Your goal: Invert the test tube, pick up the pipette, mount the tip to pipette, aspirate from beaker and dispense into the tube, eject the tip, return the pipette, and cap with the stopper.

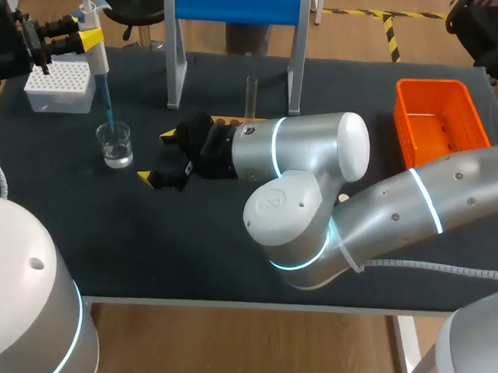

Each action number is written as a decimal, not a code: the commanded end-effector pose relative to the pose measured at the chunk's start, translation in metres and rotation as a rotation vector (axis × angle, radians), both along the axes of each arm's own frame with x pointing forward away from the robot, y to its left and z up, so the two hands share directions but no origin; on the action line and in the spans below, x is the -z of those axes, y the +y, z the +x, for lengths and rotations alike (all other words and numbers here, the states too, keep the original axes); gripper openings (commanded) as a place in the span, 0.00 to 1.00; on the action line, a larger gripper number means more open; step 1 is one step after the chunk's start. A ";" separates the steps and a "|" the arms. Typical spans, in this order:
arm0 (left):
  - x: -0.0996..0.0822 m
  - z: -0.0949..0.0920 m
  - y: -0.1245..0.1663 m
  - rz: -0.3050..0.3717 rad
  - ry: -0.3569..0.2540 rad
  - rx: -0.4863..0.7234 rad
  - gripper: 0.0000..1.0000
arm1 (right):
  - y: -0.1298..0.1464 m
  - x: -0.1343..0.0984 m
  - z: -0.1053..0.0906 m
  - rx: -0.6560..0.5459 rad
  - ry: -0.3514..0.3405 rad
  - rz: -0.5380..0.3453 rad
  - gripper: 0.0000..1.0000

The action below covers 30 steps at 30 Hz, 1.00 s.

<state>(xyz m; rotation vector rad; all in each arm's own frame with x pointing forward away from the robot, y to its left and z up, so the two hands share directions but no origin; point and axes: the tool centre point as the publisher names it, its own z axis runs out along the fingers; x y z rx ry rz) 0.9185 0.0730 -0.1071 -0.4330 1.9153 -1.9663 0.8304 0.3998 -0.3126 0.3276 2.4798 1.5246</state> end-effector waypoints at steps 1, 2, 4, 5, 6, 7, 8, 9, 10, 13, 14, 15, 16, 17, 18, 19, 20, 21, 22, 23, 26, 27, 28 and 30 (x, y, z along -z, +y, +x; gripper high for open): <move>0.000 0.000 0.000 0.000 -0.001 -0.002 0.00 | 0.000 -0.001 0.000 0.001 0.001 -0.003 1.00; 0.000 0.000 0.000 0.000 -0.001 -0.002 0.00 | 0.000 -0.001 0.000 0.001 0.001 -0.003 1.00; 0.000 0.000 0.000 0.000 -0.001 -0.002 0.00 | 0.000 -0.001 0.000 0.001 0.001 -0.003 1.00; 0.000 0.000 0.000 0.000 -0.001 -0.002 0.00 | 0.000 -0.001 0.000 0.001 0.001 -0.003 1.00; 0.000 0.000 0.000 0.000 -0.001 -0.002 0.00 | 0.000 -0.001 0.000 0.001 0.001 -0.003 1.00; 0.000 0.000 0.000 0.000 -0.001 -0.002 0.00 | 0.000 -0.001 0.000 0.001 0.001 -0.003 1.00; 0.000 0.000 0.000 0.000 -0.001 -0.002 0.00 | 0.000 -0.001 0.000 0.001 0.001 -0.003 1.00; 0.000 0.000 0.000 0.000 -0.001 -0.002 0.00 | 0.000 -0.001 0.000 0.001 0.001 -0.003 1.00; 0.000 0.000 0.000 0.000 -0.001 -0.002 0.00 | 0.000 -0.001 0.000 0.001 0.001 -0.003 1.00; 0.000 0.000 0.000 0.000 -0.001 -0.002 0.00 | 0.000 -0.001 0.000 0.001 0.001 -0.003 1.00; 0.000 0.000 0.000 0.000 -0.001 -0.002 0.00 | 0.000 -0.001 0.000 0.001 0.001 -0.003 1.00; 0.000 0.000 0.000 0.000 -0.001 -0.002 0.00 | 0.000 -0.001 0.000 0.001 0.001 -0.003 1.00; 0.000 0.000 0.000 0.000 -0.001 -0.002 0.00 | 0.000 -0.001 0.000 0.001 0.001 -0.003 1.00; 0.002 0.000 0.000 -0.001 -0.003 -0.006 0.00 | 0.000 -0.001 0.000 0.001 0.001 -0.003 1.00; 0.004 0.001 0.002 -0.002 -0.005 -0.008 0.00 | 0.000 -0.001 0.000 0.001 0.001 -0.003 1.00; 0.006 0.001 0.003 -0.007 -0.007 -0.010 0.00 | 0.000 -0.001 0.000 0.001 0.001 -0.003 1.00; 0.008 0.001 0.004 -0.011 -0.010 -0.011 0.00 | 0.000 -0.001 0.000 0.001 0.001 -0.003 1.00; 0.011 0.002 0.006 -0.020 -0.015 -0.011 0.00 | 0.000 -0.001 0.000 0.001 0.001 -0.003 1.00; 0.013 0.002 0.007 -0.022 -0.020 -0.009 0.00 | 0.000 -0.001 0.000 0.001 0.001 -0.003 1.00; 0.015 0.002 0.008 -0.023 -0.024 -0.010 0.00 | 0.000 -0.001 0.000 0.001 0.001 -0.003 1.00; 0.022 0.002 0.013 -0.035 -0.030 -0.013 0.00 | 0.000 -0.001 0.000 0.001 0.001 -0.003 1.00; 0.024 0.003 0.015 -0.036 -0.030 -0.014 0.00 | 0.000 -0.001 0.000 0.001 0.001 -0.003 1.00; 0.026 0.003 0.017 -0.039 -0.029 -0.014 0.00 | 0.000 -0.001 0.000 0.001 0.001 -0.003 1.00; 0.030 0.003 0.019 -0.048 -0.031 -0.014 0.00 | 0.000 -0.001 0.000 0.001 0.001 -0.003 1.00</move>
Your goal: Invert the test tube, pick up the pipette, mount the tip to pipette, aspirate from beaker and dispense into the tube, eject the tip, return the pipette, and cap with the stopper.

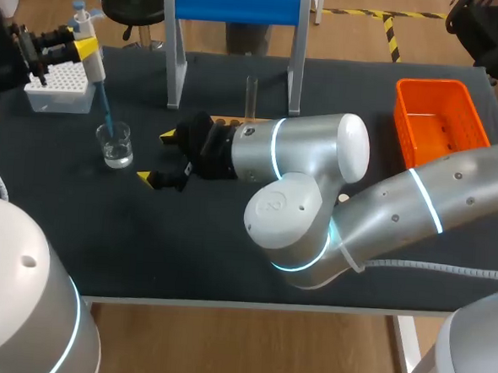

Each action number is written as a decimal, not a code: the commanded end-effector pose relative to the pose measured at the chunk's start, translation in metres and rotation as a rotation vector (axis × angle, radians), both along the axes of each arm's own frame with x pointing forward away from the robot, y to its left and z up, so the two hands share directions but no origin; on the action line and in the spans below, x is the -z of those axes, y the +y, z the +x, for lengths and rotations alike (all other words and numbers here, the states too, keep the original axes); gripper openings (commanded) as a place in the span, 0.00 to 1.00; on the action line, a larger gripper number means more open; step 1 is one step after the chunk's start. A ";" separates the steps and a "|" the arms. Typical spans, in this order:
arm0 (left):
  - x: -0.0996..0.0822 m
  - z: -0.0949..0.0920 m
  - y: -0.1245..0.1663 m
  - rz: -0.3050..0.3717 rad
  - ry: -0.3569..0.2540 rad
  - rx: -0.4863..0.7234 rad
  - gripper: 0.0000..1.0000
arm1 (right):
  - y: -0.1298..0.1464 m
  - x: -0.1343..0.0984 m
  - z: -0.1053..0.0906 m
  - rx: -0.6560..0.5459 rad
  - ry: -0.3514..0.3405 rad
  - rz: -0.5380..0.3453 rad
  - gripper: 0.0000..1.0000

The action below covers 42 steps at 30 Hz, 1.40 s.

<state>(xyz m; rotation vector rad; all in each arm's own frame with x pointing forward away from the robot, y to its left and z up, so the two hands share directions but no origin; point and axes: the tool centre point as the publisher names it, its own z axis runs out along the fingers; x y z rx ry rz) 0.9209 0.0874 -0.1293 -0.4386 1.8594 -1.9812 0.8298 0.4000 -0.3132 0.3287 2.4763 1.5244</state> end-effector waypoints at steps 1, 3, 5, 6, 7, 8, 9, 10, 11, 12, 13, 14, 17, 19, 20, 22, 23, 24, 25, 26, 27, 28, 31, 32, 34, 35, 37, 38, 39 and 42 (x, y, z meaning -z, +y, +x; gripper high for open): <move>0.009 0.001 0.006 -0.016 -0.010 0.009 0.00 | -0.001 -0.001 0.000 -0.002 0.003 -0.004 1.00; 0.011 0.002 0.008 -0.019 -0.014 0.010 0.00 | -0.001 -0.001 0.000 -0.002 0.003 -0.004 1.00; 0.013 0.004 0.009 -0.019 -0.014 0.011 0.00 | -0.001 -0.001 0.000 -0.002 0.003 -0.004 1.00; 0.014 0.005 0.009 -0.020 -0.016 0.015 0.00 | -0.001 -0.001 0.000 -0.002 0.003 -0.004 1.00; 0.014 0.005 0.010 -0.020 -0.016 0.015 0.00 | -0.001 -0.001 0.000 -0.002 0.003 -0.004 1.00; 0.015 0.006 0.010 -0.016 -0.016 0.017 0.00 | -0.001 -0.001 0.000 -0.002 0.003 -0.004 1.00; 0.016 0.006 0.009 -0.014 -0.017 0.018 0.00 | -0.001 -0.001 0.000 -0.002 0.003 -0.004 1.00; 0.017 0.007 0.009 -0.012 -0.018 0.019 0.00 | -0.001 -0.001 0.000 -0.002 0.003 -0.004 1.00; 0.018 0.007 0.009 -0.011 -0.018 0.020 0.00 | -0.001 -0.001 0.000 -0.002 0.003 -0.004 1.00; 0.018 0.008 0.009 -0.010 -0.019 0.022 0.00 | -0.001 -0.001 0.000 -0.002 0.003 -0.004 1.00; 0.019 0.008 0.009 -0.009 -0.020 0.024 0.00 | -0.001 -0.001 0.000 -0.002 0.003 -0.004 1.00; 0.019 0.009 0.009 -0.009 -0.021 0.025 0.00 | -0.001 -0.001 0.000 -0.002 0.003 -0.004 1.00; 0.020 0.011 0.009 -0.006 -0.023 0.029 0.00 | -0.001 -0.001 0.000 -0.002 0.003 -0.004 1.00; 0.022 0.013 0.009 -0.003 -0.020 0.031 0.00 | -0.001 -0.001 0.000 -0.002 0.003 -0.004 1.00; 0.022 0.014 0.008 -0.001 -0.019 0.033 0.00 | -0.001 -0.001 0.000 -0.002 0.003 -0.004 1.00; 0.023 0.015 0.008 0.000 -0.019 0.036 0.00 | -0.001 -0.001 0.000 -0.002 0.003 -0.004 1.00; 0.024 0.016 0.007 0.002 -0.018 0.037 0.00 | -0.001 -0.001 0.000 -0.002 0.003 -0.004 1.00; 0.025 0.016 0.007 0.003 -0.017 0.038 0.00 | -0.001 -0.001 0.000 -0.002 0.003 -0.004 1.00; 0.026 0.017 0.007 0.003 -0.016 0.040 0.00 | -0.001 -0.001 0.000 -0.002 0.003 -0.004 1.00; 0.026 0.017 0.006 0.004 -0.015 0.041 0.00 | -0.001 -0.001 0.000 -0.002 0.003 -0.004 1.00; 0.027 0.018 0.006 0.005 -0.013 0.041 0.00 | -0.001 -0.001 0.000 -0.002 0.003 -0.004 1.00; 0.028 0.018 0.006 0.006 -0.012 0.042 0.00 | -0.001 -0.001 0.000 -0.002 0.003 -0.004 1.00; 0.030 0.019 0.005 0.011 -0.006 0.045 0.00 | -0.001 -0.001 0.000 -0.002 0.003 -0.004 1.00; 0.031 0.020 0.004 0.012 -0.004 0.045 0.00 | -0.001 -0.001 0.000 -0.002 0.003 -0.004 1.00; 0.033 0.021 0.004 0.012 -0.001 0.046 0.00 | -0.001 -0.001 0.000 -0.002 0.003 -0.004 1.00; 0.034 0.021 0.004 0.012 0.000 0.046 0.00 | -0.001 -0.001 0.000 -0.002 0.003 -0.004 1.00; 0.035 0.021 0.004 0.012 0.000 0.047 0.00 | -0.001 -0.001 0.000 -0.002 0.003 -0.004 1.00; 0.035 0.021 0.004 0.013 -0.001 0.048 0.00 | -0.001 -0.001 0.000 -0.002 0.003 -0.004 1.00; 0.036 0.021 0.004 0.012 -0.003 0.050 0.00 | -0.001 -0.001 0.000 -0.002 0.003 -0.004 1.00; 0.038 0.022 0.004 0.009 -0.008 0.054 0.00 | -0.001 -0.001 0.000 -0.002 0.003 -0.004 1.00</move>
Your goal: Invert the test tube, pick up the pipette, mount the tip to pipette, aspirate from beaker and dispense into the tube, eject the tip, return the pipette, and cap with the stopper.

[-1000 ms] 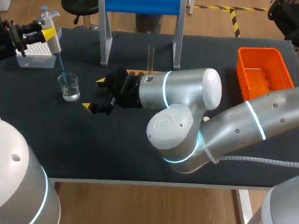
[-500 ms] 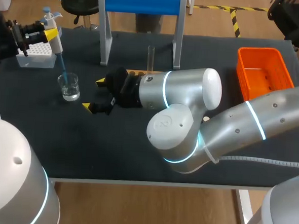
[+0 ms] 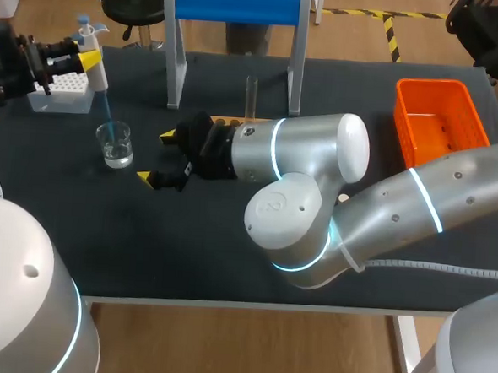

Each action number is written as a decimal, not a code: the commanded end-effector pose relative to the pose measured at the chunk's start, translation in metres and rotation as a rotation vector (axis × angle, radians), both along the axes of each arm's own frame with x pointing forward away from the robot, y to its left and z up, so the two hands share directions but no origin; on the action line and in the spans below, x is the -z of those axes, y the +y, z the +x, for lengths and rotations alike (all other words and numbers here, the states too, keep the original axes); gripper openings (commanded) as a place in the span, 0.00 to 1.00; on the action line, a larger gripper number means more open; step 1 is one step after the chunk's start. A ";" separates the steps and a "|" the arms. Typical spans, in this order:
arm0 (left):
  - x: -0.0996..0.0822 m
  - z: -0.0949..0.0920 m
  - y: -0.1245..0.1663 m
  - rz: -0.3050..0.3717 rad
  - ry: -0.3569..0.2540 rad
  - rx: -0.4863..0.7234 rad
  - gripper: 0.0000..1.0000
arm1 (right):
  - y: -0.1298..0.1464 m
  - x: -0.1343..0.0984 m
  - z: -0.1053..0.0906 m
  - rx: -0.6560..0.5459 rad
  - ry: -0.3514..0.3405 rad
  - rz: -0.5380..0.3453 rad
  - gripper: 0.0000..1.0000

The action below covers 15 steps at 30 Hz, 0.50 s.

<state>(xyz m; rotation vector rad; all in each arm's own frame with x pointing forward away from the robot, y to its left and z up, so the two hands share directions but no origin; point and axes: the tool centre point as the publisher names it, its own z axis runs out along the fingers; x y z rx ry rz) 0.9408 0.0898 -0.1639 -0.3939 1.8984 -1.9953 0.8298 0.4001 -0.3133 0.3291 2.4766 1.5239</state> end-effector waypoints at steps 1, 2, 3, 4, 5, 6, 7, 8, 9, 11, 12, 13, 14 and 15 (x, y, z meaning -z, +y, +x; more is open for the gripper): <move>0.005 0.002 0.001 -0.006 -0.007 0.008 0.00 | -0.001 -0.001 0.000 -0.002 0.003 -0.004 1.00; 0.006 0.002 0.001 -0.007 -0.006 0.008 0.00 | -0.001 -0.001 0.000 -0.002 0.003 -0.004 1.00; 0.007 0.002 0.001 -0.007 -0.007 0.010 0.00 | -0.001 -0.001 0.000 -0.002 0.003 -0.004 1.00; 0.008 0.003 0.001 -0.007 -0.006 0.011 0.00 | -0.001 -0.001 0.000 -0.002 0.003 -0.004 1.00; 0.009 0.003 0.001 -0.007 -0.006 0.012 0.00 | -0.001 -0.001 0.000 -0.002 0.003 -0.004 1.00; 0.010 0.003 0.001 -0.007 -0.005 0.013 0.00 | -0.001 -0.001 0.000 -0.002 0.003 -0.004 1.00; 0.011 0.003 0.002 -0.007 -0.003 0.013 0.00 | -0.001 -0.001 0.000 -0.002 0.003 -0.004 1.00; 0.011 0.003 0.002 -0.007 -0.003 0.013 0.00 | -0.001 -0.001 0.000 -0.002 0.003 -0.004 1.00; 0.012 0.004 0.002 -0.007 -0.002 0.014 0.00 | -0.001 -0.001 0.000 -0.002 0.003 -0.004 1.00; 0.014 0.004 0.002 -0.007 0.000 0.015 0.00 | -0.001 -0.001 0.000 -0.002 0.003 -0.004 1.00; 0.015 0.004 0.002 -0.008 0.001 0.015 0.00 | -0.001 -0.001 0.000 -0.002 0.003 -0.004 1.00; 0.015 0.004 0.002 -0.008 0.000 0.016 0.00 | -0.001 -0.001 0.000 -0.002 0.003 -0.004 1.00; 0.015 0.004 0.003 -0.010 -0.002 0.016 0.00 | -0.001 -0.001 0.000 -0.002 0.003 -0.004 1.00; 0.016 0.004 0.003 -0.011 -0.004 0.016 0.00 | -0.001 -0.001 0.000 -0.002 0.003 -0.004 1.00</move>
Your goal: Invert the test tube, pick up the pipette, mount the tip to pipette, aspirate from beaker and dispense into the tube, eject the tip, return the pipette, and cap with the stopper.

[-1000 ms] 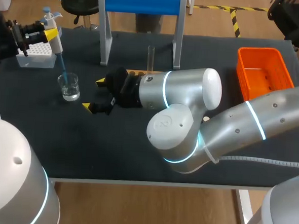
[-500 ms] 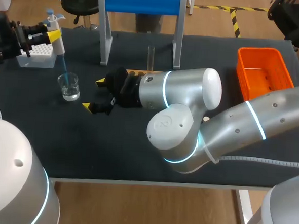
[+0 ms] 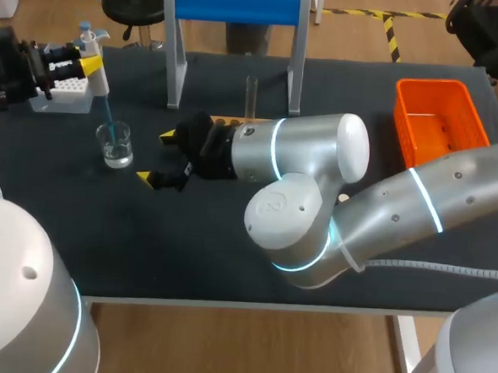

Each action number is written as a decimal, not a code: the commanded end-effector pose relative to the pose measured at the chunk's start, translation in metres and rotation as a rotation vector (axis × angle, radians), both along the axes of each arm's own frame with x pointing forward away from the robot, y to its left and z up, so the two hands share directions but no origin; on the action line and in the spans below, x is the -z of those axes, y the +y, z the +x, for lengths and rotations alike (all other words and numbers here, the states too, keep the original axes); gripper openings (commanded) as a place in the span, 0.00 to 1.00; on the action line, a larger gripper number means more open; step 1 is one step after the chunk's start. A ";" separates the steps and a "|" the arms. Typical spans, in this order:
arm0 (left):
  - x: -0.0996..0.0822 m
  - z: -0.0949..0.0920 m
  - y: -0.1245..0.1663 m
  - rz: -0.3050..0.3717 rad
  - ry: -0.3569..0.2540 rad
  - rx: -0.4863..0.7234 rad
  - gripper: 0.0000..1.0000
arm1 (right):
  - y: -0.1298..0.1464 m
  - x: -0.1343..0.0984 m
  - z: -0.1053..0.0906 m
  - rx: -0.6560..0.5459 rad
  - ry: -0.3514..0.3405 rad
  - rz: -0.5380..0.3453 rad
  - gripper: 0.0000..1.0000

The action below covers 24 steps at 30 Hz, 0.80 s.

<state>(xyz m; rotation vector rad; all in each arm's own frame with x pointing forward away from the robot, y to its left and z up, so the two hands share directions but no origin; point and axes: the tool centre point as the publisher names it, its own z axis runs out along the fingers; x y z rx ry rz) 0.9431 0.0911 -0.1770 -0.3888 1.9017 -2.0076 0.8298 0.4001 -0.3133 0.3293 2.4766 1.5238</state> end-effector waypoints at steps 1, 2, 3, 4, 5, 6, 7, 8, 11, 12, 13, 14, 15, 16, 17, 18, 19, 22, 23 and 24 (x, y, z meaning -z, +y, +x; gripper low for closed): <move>0.003 0.002 0.002 -0.007 -0.006 0.006 0.00 | -0.001 -0.001 0.000 -0.002 0.003 -0.004 1.00; 0.004 0.002 0.002 -0.007 -0.005 0.007 0.00 | -0.001 -0.001 0.000 -0.002 0.003 -0.004 1.00; 0.004 0.002 0.002 -0.007 -0.004 0.007 0.00 | -0.001 -0.001 0.000 -0.002 0.003 -0.004 1.00; 0.005 0.002 0.002 -0.007 -0.003 0.008 0.00 | -0.001 -0.001 0.000 -0.002 0.003 -0.004 1.00; 0.005 0.003 0.002 -0.007 -0.001 0.009 0.00 | -0.001 -0.001 0.000 -0.002 0.003 -0.004 1.00; 0.005 0.003 0.002 -0.007 -0.001 0.009 0.00 | -0.001 -0.001 0.000 -0.002 0.003 -0.004 1.00; 0.006 0.003 0.003 -0.007 -0.001 0.010 0.00 | -0.001 -0.001 0.000 -0.002 0.003 -0.004 1.00; 0.006 0.003 0.003 -0.007 0.000 0.010 0.00 | -0.001 -0.001 0.000 -0.002 0.003 -0.004 1.00; 0.007 0.003 0.004 -0.009 0.001 0.010 0.00 | -0.001 -0.001 0.000 -0.002 0.003 -0.004 1.00; 0.007 0.003 0.004 -0.009 0.002 0.010 0.00 | -0.001 -0.001 0.000 -0.002 0.003 -0.004 1.00; 0.007 0.003 0.004 -0.009 0.002 0.011 0.00 | -0.001 -0.001 0.000 -0.002 0.003 -0.004 1.00; 0.007 0.003 0.004 -0.009 0.001 0.012 0.00 | -0.001 -0.001 0.000 -0.002 0.003 -0.004 1.00; 0.008 0.003 0.004 -0.010 0.001 0.012 0.00 | -0.001 -0.001 0.000 -0.002 0.003 -0.004 1.00; 0.008 0.003 0.004 -0.011 0.001 0.013 0.00 | -0.001 -0.001 0.000 -0.002 0.003 -0.004 1.00; 0.008 0.003 0.004 -0.011 0.001 0.013 0.00 | -0.001 -0.001 0.000 -0.002 0.003 -0.004 1.00; 0.008 0.003 0.004 -0.012 0.001 0.013 0.00 | -0.001 -0.001 0.000 -0.002 0.003 -0.004 1.00; 0.009 0.003 0.004 -0.012 0.002 0.014 0.00 | -0.001 -0.001 0.000 -0.002 0.003 -0.004 1.00; 0.009 0.003 0.004 -0.011 0.003 0.015 0.00 | -0.001 -0.001 0.000 -0.002 0.003 -0.004 1.00; 0.010 0.003 0.004 -0.011 0.003 0.015 0.00 | -0.001 -0.001 0.000 -0.002 0.003 -0.004 1.00; 0.010 0.003 0.004 -0.011 0.003 0.016 0.00 | -0.001 -0.001 0.000 -0.002 0.003 -0.004 1.00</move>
